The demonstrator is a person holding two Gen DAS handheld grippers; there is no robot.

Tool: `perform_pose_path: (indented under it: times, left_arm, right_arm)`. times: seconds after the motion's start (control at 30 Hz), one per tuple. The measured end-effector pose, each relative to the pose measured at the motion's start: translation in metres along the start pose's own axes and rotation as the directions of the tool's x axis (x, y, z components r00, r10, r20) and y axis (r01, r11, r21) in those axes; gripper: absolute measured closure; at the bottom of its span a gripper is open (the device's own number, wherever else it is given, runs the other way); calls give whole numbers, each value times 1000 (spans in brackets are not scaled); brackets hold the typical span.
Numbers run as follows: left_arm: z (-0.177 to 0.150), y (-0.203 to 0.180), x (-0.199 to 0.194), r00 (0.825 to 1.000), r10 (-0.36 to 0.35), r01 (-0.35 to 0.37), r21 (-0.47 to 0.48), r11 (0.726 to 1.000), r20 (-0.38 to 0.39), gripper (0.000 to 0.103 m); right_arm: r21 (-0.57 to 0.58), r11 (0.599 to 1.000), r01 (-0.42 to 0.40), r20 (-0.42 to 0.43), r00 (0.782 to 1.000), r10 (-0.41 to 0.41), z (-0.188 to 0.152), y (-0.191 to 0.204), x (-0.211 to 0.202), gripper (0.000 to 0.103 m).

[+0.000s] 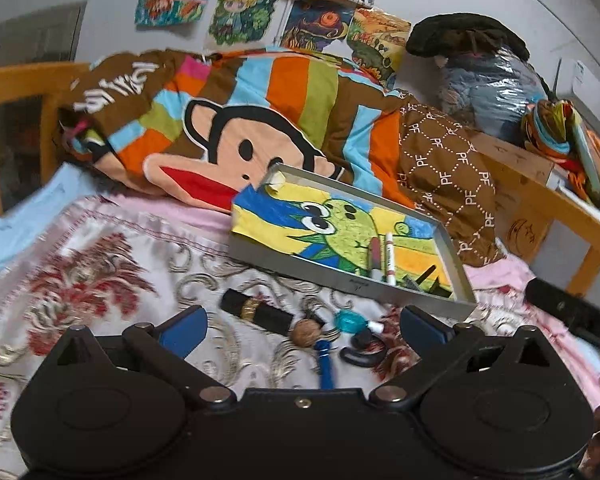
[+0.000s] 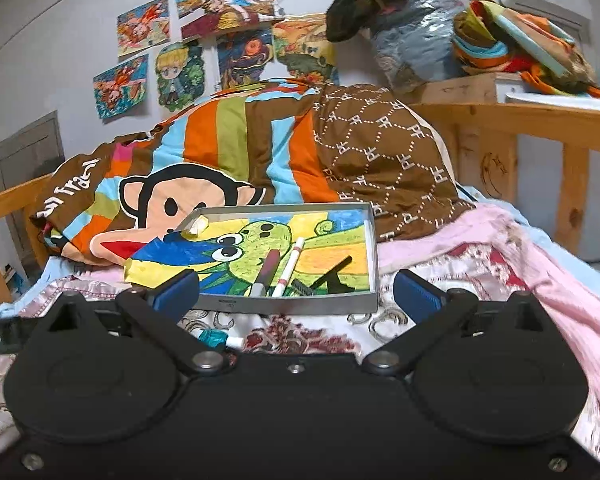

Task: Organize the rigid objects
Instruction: 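Move both tools back over the remaining items beside the tray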

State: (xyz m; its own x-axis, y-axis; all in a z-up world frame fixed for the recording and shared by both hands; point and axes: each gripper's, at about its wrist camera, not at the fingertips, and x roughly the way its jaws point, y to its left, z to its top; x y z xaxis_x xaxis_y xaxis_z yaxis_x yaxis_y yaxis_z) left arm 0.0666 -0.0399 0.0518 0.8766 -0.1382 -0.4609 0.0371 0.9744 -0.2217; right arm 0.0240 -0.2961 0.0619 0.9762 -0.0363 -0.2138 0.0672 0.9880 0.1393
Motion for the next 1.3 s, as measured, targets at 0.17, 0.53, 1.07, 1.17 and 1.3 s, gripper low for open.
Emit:
perform_pose_path:
  times: [0.17,0.53,1.07,1.17,1.3]
  left_arm:
    - [-3,7,-10,1000,-11,11,24,1000,-7,1]
    - [-13,15,-28,1000,-8,6,85,996,15,1]
    - [-17,25,-28,1000,9,-10,62,998,11,1]
    - [-18,24,-27,1000,8,-9,69,998,6,1]
    - [-19,24,-27,1000,8,-8,73,997,4,1]
  right_arm:
    - [-20,1000,18,2,1000,-17,-10,11,-27,0]
    - [-20,998,62,-24,998,-63,-27,31,-64,0]
    - [-84,994,71,-70,995,-77,-33,47,-49,0]
    - [-84,994,71,-70,995,-77,-33,47,-48,0]
    - [-85,994,70,-70,995,-76,-33,47,-48,0]
